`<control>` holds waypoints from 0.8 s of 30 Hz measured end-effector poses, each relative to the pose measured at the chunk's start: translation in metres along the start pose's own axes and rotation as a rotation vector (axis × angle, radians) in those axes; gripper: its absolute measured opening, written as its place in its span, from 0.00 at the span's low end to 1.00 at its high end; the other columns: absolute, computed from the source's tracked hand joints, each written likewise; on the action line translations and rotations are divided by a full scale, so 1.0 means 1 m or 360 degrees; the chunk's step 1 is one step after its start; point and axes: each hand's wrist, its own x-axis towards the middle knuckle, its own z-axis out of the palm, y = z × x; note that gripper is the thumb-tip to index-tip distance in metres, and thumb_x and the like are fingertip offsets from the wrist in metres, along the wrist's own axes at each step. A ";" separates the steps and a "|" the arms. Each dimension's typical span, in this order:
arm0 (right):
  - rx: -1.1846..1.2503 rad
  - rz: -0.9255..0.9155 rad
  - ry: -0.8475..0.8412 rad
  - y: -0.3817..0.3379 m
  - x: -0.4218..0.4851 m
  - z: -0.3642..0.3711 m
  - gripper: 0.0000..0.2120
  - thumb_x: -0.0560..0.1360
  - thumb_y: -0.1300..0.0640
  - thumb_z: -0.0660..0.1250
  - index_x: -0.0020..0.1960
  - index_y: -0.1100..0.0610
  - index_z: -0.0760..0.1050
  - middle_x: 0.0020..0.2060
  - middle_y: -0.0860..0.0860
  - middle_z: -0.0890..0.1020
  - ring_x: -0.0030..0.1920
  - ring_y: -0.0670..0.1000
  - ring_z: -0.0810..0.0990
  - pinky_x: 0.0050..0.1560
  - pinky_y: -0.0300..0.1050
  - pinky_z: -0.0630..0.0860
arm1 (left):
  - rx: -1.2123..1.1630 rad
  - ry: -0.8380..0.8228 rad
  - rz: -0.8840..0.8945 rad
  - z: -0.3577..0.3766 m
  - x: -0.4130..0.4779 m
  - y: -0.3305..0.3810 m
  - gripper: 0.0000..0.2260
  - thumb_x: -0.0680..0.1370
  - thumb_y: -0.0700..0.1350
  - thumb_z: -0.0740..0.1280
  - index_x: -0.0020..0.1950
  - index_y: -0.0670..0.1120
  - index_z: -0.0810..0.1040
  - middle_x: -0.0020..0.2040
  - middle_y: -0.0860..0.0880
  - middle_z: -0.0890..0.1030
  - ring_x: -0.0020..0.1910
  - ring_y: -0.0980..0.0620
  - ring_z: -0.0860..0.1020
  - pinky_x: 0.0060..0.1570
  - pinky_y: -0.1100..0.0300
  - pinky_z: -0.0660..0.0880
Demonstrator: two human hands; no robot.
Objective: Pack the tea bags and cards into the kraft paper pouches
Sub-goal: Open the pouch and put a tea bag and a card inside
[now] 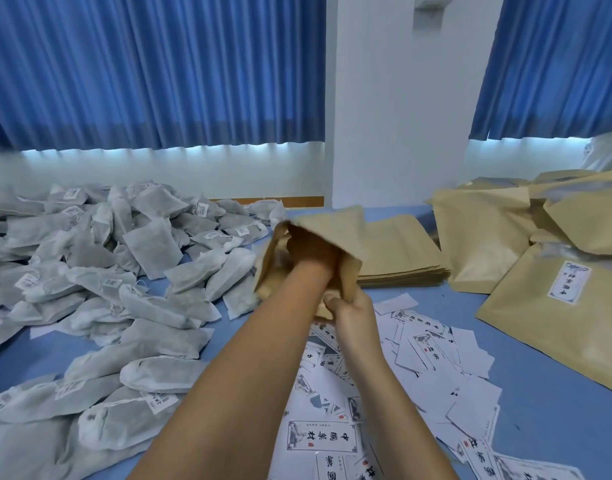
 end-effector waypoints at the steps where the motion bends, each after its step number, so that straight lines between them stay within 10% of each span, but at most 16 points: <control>1: -0.0074 -0.0062 -0.0044 -0.001 -0.002 0.000 0.20 0.75 0.70 0.59 0.61 0.53 0.74 0.42 0.48 0.81 0.44 0.51 0.80 0.44 0.42 0.78 | 0.0074 0.0015 0.0018 0.006 0.001 -0.008 0.19 0.82 0.49 0.53 0.72 0.46 0.60 0.70 0.41 0.65 0.69 0.43 0.65 0.68 0.51 0.61; 10: 0.0099 0.0368 0.0289 0.008 0.010 -0.016 0.10 0.74 0.70 0.58 0.41 0.57 0.71 0.33 0.55 0.74 0.36 0.52 0.73 0.36 0.42 0.73 | -0.0176 -0.0129 0.0352 0.018 -0.039 0.009 0.17 0.83 0.42 0.53 0.71 0.43 0.66 0.69 0.42 0.69 0.67 0.45 0.69 0.64 0.57 0.64; 15: 0.0556 0.0437 0.0344 -0.001 0.012 -0.024 0.12 0.76 0.73 0.55 0.44 0.61 0.72 0.35 0.55 0.75 0.34 0.49 0.77 0.29 0.38 0.73 | -0.0666 0.1173 0.1553 0.039 -0.083 -0.032 0.13 0.68 0.36 0.58 0.39 0.43 0.82 0.37 0.50 0.82 0.36 0.51 0.79 0.31 0.59 0.74; 18: 0.0683 0.0491 0.0343 -0.008 0.012 -0.026 0.10 0.78 0.72 0.58 0.57 0.67 0.72 0.47 0.59 0.79 0.43 0.54 0.79 0.31 0.41 0.78 | -0.1247 0.1540 0.0863 0.036 -0.056 -0.073 0.10 0.70 0.35 0.57 0.41 0.44 0.78 0.39 0.50 0.79 0.38 0.54 0.76 0.35 0.64 0.70; 21: 0.0731 0.0511 0.0340 -0.012 0.009 -0.024 0.12 0.79 0.71 0.57 0.61 0.70 0.70 0.51 0.61 0.78 0.47 0.58 0.79 0.29 0.39 0.79 | -0.0610 0.0934 -0.0144 0.056 -0.004 -0.118 0.21 0.76 0.50 0.64 0.67 0.45 0.69 0.64 0.43 0.72 0.64 0.44 0.69 0.58 0.56 0.68; 24: 0.0727 0.0524 0.0319 -0.012 0.007 -0.023 0.12 0.79 0.72 0.57 0.61 0.72 0.70 0.51 0.62 0.79 0.48 0.59 0.79 0.29 0.38 0.79 | -0.0078 0.0405 -0.0349 0.084 0.015 -0.145 0.34 0.75 0.64 0.60 0.76 0.49 0.57 0.72 0.42 0.61 0.70 0.42 0.60 0.64 0.49 0.64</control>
